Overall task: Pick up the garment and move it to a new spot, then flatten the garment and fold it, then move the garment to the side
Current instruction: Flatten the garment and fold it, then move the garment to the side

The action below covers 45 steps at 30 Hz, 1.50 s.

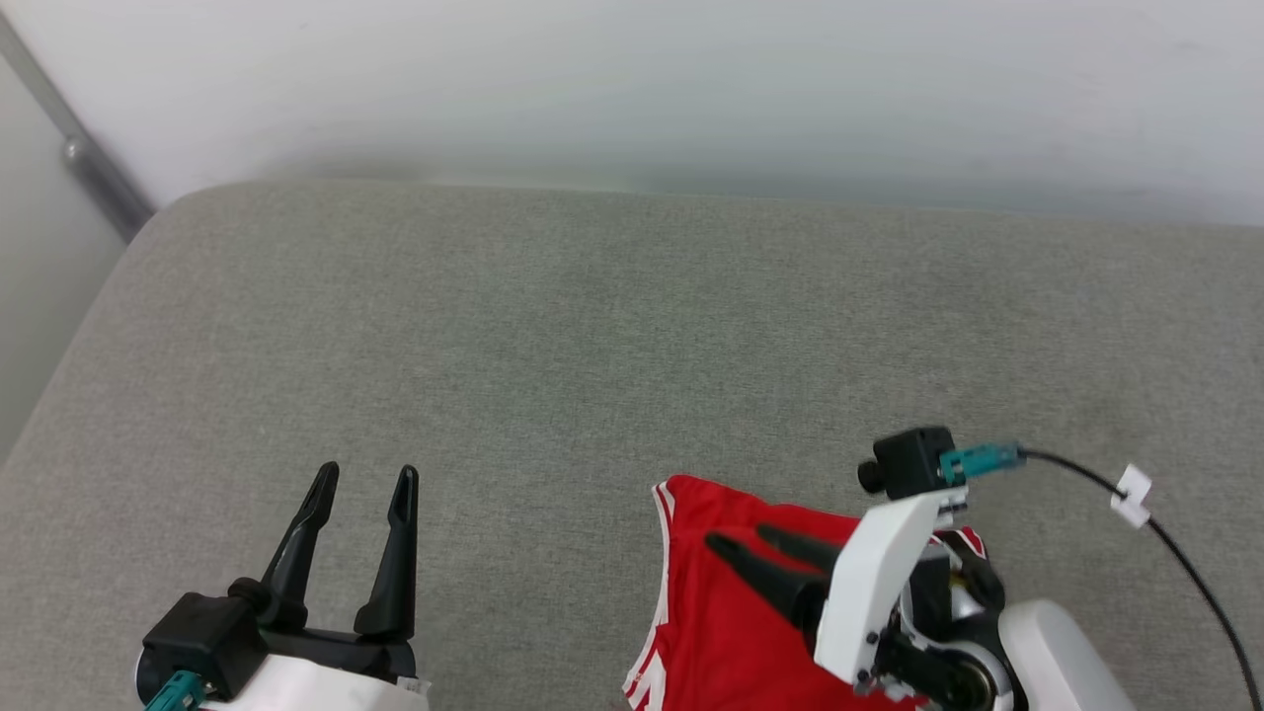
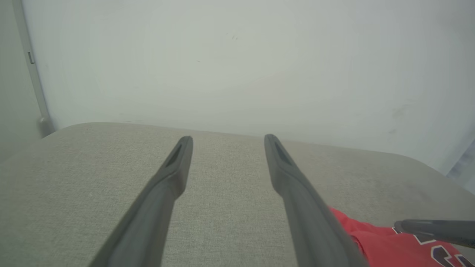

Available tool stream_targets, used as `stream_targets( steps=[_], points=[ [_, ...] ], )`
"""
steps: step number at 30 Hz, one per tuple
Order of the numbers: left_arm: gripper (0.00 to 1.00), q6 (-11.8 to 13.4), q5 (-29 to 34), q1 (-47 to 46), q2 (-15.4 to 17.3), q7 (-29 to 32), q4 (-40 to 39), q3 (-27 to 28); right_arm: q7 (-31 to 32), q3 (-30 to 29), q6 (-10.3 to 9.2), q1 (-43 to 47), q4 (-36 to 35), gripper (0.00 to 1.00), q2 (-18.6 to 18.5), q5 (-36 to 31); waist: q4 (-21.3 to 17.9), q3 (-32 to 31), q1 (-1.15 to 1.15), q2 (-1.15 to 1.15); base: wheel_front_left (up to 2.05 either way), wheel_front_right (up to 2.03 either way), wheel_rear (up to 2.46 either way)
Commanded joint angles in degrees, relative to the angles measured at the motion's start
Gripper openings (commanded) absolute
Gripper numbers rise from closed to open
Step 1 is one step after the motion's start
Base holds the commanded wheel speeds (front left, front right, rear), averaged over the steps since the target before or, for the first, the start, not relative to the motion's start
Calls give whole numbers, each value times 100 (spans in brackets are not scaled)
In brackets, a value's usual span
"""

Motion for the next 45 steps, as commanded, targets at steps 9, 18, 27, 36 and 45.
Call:
stream_targets(
  steps=[9, 18, 27, 36, 45],
  points=[
    [100, -8, 23, 55, -9, -13, -69, 93, -1137, -420, 0, -555, -383, 100, -728, -2269, -339, -85, 0, 0, 0, 0, 0],
    [100, -9, 68, -103, -76, -13, -109, 89, -2724, -1187, -1, -272, -632, 100, -1522, -3279, -578, 5, 0, 0, 0, 0, 0],
    [100, -9, 106, -49, -104, -13, -158, 96, -3969, -1862, -2, 655, -1383, 100, -1143, -3348, -678, 45, 0, 0, 0, 0, 0],
    [100, -9, 153, 20, -120, -13, -196, 56, -4443, -1996, -1, 1311, -1583, 100, -508, -3458, -698, 14, 0, 0, 0, 0, 0],
    [100, -9, 241, 90, -145, -13, -178, 44, -4518, -1895, -1, 1376, -1473, 100, -314, -3536, -685, -39, 0, 0, 0, 0, 0]
  ],
)
